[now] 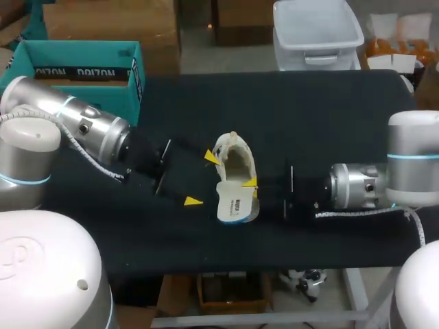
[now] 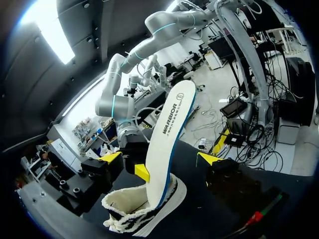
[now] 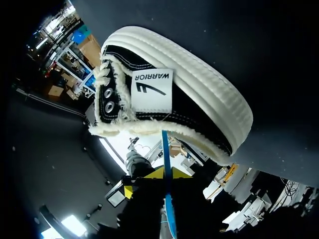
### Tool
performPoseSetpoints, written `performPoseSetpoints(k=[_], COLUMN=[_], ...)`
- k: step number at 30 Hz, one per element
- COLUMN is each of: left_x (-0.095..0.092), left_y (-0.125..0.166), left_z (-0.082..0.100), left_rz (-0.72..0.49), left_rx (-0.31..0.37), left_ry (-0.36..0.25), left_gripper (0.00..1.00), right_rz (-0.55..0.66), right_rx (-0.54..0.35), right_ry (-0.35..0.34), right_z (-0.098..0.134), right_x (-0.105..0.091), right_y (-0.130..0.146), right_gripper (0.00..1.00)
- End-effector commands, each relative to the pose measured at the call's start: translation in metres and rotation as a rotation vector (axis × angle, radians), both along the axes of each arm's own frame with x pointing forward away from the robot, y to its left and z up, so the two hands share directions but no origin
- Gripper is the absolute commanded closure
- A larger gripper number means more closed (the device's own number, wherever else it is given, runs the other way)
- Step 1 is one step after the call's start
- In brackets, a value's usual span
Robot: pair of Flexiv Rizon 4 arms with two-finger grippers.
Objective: Open the shoe tongue, take the insole out of the shoe, put the insole back into the shoe, and pack the shoe into the shoebox
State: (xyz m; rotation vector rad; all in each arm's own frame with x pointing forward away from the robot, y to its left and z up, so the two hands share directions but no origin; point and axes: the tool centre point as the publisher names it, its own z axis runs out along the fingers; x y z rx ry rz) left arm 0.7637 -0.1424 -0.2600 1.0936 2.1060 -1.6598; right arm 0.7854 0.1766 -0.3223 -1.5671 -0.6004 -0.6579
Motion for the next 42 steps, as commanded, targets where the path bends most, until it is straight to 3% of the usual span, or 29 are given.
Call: performPoseSetpoints(k=[1,7,9,10,12,13,14,15,16,19,23,27,28,32,35,36,39,42], left_x=[-0.004,0.004,0.008,0.008,0.013,0.013,0.015,0.015,0.017,0.020,0.024,0.029,0.031,0.038,0.043,0.044,0.046,0.047], left_y=[-0.008,-0.015,-0.016,-0.016,-0.018,-0.018,-0.019,-0.019,-0.021,-0.023,-0.025,-0.027,-0.027,-0.028,-0.030,-0.030,-0.033,-0.036], left_z=[-0.006,-0.022,-0.026,-0.026,-0.031,-0.031,-0.033,-0.033,-0.036,-0.040,-0.045,-0.050,-0.052,-0.057,-0.061,-0.062,-0.064,-0.066], left_rz=[0.046,0.083,0.087,0.087,0.093,0.095,0.096,0.096,0.100,0.106,0.113,0.132,0.132,0.154,0.161,0.162,0.165,0.164], left_rx=[-0.022,0.000,-0.001,-0.001,0.000,0.002,0.003,0.003,0.010,0.023,0.046,0.069,0.068,0.076,0.073,0.073,0.066,0.064], left_ry=[-0.008,-0.027,-0.019,-0.019,-0.018,-0.018,-0.018,-0.018,-0.017,-0.015,-0.015,-0.026,-0.026,-0.039,-0.040,-0.040,-0.042,-0.043], left_gripper=[0.00,0.01,0.14,0.14,0.30,0.31,0.42,0.42,0.54,0.67,0.74,0.72,0.66,0.62,0.65,0.68,1.00,1.00], right_rz=[0.007,0.012,0.011,0.011,0.005,0.005,-0.006,-0.006,-0.004,-0.010,-0.015,-0.008,-0.003,0.007,0.008,0.009,0.017,0.023], right_rx=[0.008,-0.001,-0.006,-0.006,-0.015,-0.015,-0.023,-0.023,-0.020,-0.021,-0.016,-0.006,0.001,0.018,0.015,0.016,0.015,0.015], right_ry=[-0.011,0.004,0.005,0.005,0.008,0.009,0.014,0.014,0.011,0.014,0.017,0.023,0.024,0.027,0.035,0.037,0.048,0.051], right_z=[0.000,-0.007,-0.010,-0.010,-0.013,-0.013,-0.014,-0.014,-0.015,-0.015,-0.016,-0.016,-0.016,-0.014,-0.014,-0.015,-0.017,-0.020], right_x=[0.005,0.017,0.020,0.020,0.023,0.023,0.025,0.025,0.025,0.026,0.027,0.028,0.028,0.027,0.027,0.027,0.029,0.031], right_y=[0.000,-0.001,-0.002,-0.002,-0.004,-0.004,-0.005,-0.005,-0.006,-0.010,-0.013,-0.013,-0.014,-0.015,-0.016,-0.016,-0.015,-0.015], right_gripper=[1.00,1.00,1.00,1.00,1.00,1.00,1.00,1.00,1.00,1.00,1.00,1.00,1.00,1.00,1.00,1.00,1.00,1.00])
